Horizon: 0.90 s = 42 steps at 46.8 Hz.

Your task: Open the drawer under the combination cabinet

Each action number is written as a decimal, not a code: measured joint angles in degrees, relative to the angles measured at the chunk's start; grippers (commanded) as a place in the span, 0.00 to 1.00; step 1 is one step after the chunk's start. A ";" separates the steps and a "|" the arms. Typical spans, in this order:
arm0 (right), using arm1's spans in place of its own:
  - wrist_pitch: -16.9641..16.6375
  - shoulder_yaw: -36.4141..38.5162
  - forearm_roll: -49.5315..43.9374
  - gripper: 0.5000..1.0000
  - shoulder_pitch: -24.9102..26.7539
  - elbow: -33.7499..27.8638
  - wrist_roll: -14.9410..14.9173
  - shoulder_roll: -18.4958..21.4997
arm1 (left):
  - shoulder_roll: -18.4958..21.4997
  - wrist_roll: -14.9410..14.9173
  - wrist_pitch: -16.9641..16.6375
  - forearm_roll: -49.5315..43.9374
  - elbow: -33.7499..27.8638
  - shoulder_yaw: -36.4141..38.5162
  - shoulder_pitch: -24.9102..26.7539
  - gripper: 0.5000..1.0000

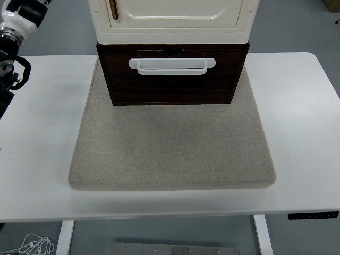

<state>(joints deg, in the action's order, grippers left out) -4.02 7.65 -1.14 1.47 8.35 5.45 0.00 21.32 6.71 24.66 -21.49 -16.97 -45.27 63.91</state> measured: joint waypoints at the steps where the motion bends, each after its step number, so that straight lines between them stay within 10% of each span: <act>1: 0.01 0.00 0.00 0.85 0.00 0.00 0.00 0.00 | 0.41 -0.01 0.01 0.53 -0.08 0.00 0.56 1.00; 21: -0.02 0.00 0.00 0.85 -0.01 0.00 -0.01 0.00 | 12.13 -0.13 -1.42 5.70 -9.67 -0.08 14.29 1.00; 42: -0.02 0.00 0.00 0.86 0.03 0.01 -0.01 0.00 | 21.67 -0.53 -6.61 21.32 -37.62 -0.02 22.85 1.00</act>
<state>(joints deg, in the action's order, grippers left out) -4.04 7.65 -1.14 1.50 8.36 5.44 0.00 43.00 6.18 18.06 -0.17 -54.59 -45.29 86.76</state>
